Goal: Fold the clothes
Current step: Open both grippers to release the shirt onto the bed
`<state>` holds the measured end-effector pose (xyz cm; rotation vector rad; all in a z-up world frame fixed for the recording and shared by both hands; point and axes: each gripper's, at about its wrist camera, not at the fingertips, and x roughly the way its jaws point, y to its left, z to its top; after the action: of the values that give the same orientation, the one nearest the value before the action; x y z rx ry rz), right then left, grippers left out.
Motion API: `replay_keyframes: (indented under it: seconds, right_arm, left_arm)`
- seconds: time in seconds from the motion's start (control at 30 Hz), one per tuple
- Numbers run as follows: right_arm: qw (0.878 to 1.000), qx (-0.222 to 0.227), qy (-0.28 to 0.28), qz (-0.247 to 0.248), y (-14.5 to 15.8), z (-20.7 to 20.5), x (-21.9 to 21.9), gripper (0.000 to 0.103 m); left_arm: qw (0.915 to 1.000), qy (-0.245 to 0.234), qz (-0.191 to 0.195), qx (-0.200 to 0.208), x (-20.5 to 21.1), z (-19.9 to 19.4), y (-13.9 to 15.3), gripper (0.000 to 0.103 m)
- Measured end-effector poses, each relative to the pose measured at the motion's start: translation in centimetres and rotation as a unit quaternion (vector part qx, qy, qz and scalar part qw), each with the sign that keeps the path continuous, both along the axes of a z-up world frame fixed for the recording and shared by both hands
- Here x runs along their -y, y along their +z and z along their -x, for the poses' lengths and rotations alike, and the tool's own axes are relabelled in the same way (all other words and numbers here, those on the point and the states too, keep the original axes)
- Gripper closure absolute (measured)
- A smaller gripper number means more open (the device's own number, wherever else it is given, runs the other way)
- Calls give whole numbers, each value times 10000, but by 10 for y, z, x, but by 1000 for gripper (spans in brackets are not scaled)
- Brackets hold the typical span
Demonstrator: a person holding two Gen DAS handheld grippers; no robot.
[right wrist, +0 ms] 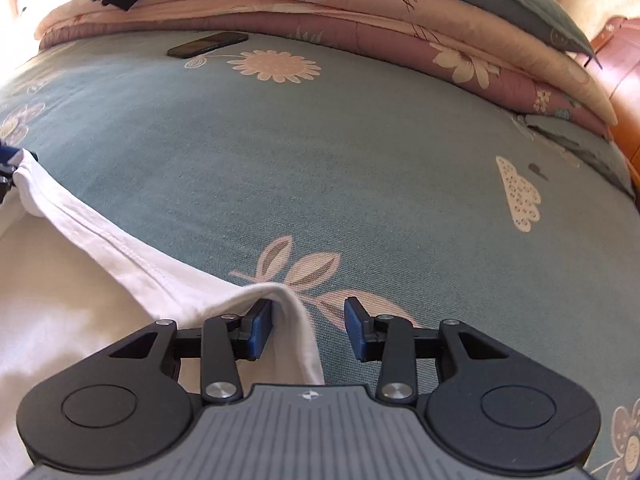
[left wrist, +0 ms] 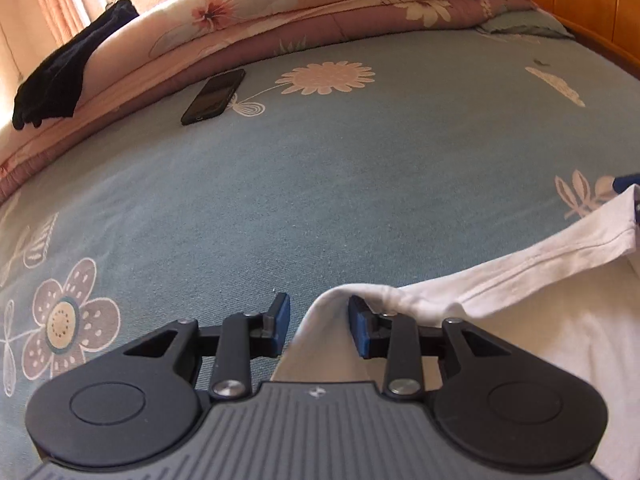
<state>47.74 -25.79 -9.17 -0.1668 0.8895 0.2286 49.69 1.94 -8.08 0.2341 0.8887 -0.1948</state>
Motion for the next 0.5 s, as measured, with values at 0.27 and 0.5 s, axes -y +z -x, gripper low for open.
replay_keyframes:
  seconds: [0.27, 0.5]
  right_arm:
    - [9996, 217, -50, -145, -9, -7, 1, 44]
    - [9998, 81, -51, -150, 24, 24, 13, 44]
  left_arm:
    - [9991, 87, -141, 386, 18, -11, -22, 53]
    - [9957, -313, -647, 587, 20, 26, 13, 54]
